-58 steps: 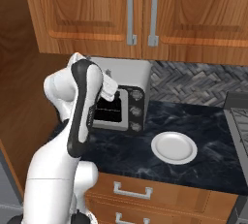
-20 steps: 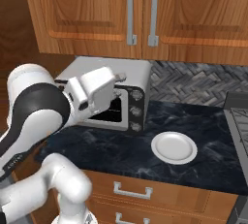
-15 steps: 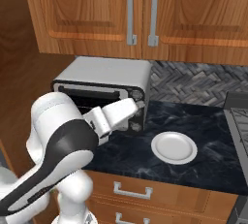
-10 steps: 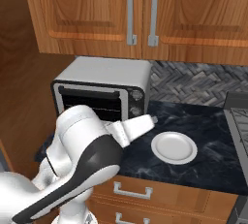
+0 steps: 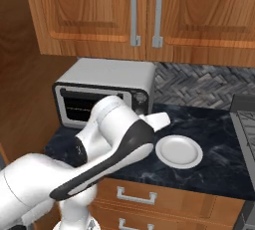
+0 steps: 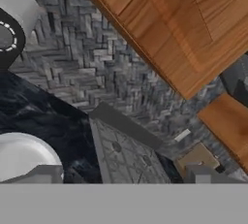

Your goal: Pick up the bagel from the plate, place it on the toaster oven rack, close the door, and set the timer.

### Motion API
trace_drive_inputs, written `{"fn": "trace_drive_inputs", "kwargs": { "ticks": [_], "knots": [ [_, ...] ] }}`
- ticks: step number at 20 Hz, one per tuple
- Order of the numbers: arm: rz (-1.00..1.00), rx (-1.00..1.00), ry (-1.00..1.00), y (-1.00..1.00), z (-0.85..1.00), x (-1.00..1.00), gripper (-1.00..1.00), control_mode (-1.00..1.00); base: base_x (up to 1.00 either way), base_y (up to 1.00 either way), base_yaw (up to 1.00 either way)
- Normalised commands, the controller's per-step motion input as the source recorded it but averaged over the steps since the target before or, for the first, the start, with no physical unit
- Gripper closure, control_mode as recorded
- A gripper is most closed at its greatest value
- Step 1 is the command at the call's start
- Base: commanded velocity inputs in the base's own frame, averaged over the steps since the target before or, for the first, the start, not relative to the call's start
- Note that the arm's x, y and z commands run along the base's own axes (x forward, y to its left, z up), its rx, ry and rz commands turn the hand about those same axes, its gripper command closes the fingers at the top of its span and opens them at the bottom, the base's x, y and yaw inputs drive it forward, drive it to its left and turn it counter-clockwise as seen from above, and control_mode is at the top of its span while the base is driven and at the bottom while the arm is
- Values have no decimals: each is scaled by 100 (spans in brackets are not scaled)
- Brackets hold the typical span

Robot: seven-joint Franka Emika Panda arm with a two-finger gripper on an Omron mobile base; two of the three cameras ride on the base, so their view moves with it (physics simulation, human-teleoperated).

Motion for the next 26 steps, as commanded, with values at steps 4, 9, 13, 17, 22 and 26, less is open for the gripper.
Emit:
{"fn": "trace_drive_inputs", "kwargs": {
  "ticks": [4, 9, 13, 17, 22, 26],
  "knots": [
    [16, 3, -61, 30, 44, 28, -100, -100, 0, 0, 0],
    [15, -20, -93, 34, 33, 18, -100, -100, 0, 0, 0],
    [14, -36, -100, 29, 7, 21, -100, -100, 0, 0, 0],
    [11, -48, -97, 35, 0, 45, -100, -100, 0, 0, 0],
    [4, -62, -97, 39, 0, 60, -100, -100, 0, 0, 0],
    [-1, -79, -88, 32, -11, 49, -100, -100, 0, 0, 0]
  ]
}}
